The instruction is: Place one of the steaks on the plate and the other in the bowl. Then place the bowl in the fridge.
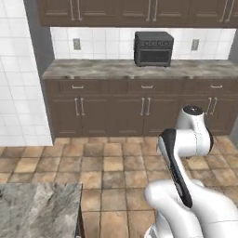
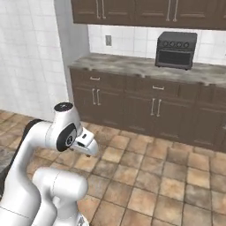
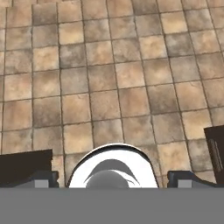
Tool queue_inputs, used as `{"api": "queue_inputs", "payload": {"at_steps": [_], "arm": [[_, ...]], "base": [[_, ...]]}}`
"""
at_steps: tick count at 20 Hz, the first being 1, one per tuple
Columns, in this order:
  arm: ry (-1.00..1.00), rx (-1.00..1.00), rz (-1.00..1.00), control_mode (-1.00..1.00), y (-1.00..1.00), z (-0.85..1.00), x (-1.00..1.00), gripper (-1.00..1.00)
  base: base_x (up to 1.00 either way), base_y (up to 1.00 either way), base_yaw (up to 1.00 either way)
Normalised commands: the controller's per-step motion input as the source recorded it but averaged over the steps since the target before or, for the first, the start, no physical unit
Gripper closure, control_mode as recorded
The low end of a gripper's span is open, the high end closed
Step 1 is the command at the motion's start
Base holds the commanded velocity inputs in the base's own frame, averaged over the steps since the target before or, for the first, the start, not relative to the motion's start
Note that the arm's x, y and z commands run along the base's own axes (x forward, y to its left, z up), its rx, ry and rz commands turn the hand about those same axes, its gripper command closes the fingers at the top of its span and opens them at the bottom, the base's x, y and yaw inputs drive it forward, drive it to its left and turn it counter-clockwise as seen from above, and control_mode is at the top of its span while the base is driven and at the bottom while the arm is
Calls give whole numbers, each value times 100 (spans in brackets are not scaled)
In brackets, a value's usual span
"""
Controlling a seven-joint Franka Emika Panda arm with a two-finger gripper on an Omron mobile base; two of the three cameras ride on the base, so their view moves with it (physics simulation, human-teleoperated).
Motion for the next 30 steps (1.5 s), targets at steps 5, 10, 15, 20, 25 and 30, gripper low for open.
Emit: {"api": "queue_inputs", "payload": {"at_steps": [5,10,15,20,25,30], "arm": [[0,0,0,100,0,0,0,-100],[0,0,0,100,0,0,0,-100],[0,0,0,100,0,0,0,-100],[0,0,0,100,0,0,0,-100],[0,0,0,100,0,0,0,-100],[0,0,0,100,0,0,0,-100]], "base": [[-4,21,61],[-2,21,86],[-3,21,100],[-10,44,100],[-23,84,90],[-35,100,72]]}}
